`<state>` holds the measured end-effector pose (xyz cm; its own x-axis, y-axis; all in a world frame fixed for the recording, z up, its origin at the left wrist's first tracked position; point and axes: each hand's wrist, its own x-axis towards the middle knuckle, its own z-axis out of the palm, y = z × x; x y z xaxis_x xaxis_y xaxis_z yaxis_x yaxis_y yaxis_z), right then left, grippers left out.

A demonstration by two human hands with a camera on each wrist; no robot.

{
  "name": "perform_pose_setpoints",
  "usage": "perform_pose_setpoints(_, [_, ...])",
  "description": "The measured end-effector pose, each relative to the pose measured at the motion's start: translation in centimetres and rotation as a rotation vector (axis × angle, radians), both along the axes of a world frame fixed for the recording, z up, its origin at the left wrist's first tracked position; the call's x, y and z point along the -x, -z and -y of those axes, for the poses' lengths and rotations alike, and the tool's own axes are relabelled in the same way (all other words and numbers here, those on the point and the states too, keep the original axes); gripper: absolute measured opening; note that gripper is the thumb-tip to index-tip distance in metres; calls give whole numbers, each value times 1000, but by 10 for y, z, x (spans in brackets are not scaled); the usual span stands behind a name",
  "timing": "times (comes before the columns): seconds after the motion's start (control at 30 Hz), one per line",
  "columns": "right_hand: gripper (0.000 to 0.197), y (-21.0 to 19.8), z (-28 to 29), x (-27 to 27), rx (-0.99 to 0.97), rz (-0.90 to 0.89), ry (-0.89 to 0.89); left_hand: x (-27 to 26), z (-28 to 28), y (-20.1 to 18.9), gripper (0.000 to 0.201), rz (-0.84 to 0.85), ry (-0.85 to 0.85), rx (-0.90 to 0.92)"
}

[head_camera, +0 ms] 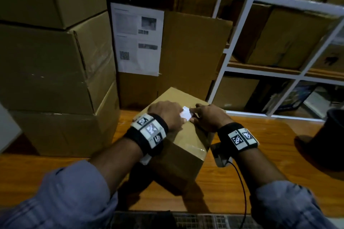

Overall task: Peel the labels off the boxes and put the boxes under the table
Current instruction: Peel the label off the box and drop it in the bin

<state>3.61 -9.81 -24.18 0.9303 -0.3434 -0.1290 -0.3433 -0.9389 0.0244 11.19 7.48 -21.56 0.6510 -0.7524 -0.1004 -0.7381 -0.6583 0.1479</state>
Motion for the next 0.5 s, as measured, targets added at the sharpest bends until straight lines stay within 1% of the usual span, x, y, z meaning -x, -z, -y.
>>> perform_pose_setpoints(0.03, [36,-3,0,0,-30,-9,4,-9,-2,-3,55,-34,1,6])
perform_pose_setpoints(0.1, [43,-9,4,-1,-119,-48,40,-23,-7,-4,63,-89,-12,-16])
perform_pose_setpoints(0.17, [55,-16,8,-2,-182,-110,78,-33,-9,6,58,-96,-7,-94])
perform_pose_setpoints(0.2, [56,-21,8,-4,-193,-135,77,-38,-10,12,57,-88,-1,-115])
perform_pose_setpoints(0.23, [54,-25,9,-7,-181,-156,74,-40,-11,16,57,-79,-1,-114])
perform_pose_setpoints(0.33, [30,-35,2,-20,-95,-187,32,-40,-13,18,53,-60,-20,-110])
perform_pose_setpoints(0.37, [26,-36,1,-24,-79,-181,35,-39,-14,17,53,-66,-20,-129])
perform_pose_setpoints(0.43, [29,-34,-1,-30,-68,-170,61,-39,-15,15,54,-80,-25,-154])
perform_pose_setpoints(0.5, [34,-32,-3,-32,-89,-148,102,-36,-15,14,55,-132,-40,-130])
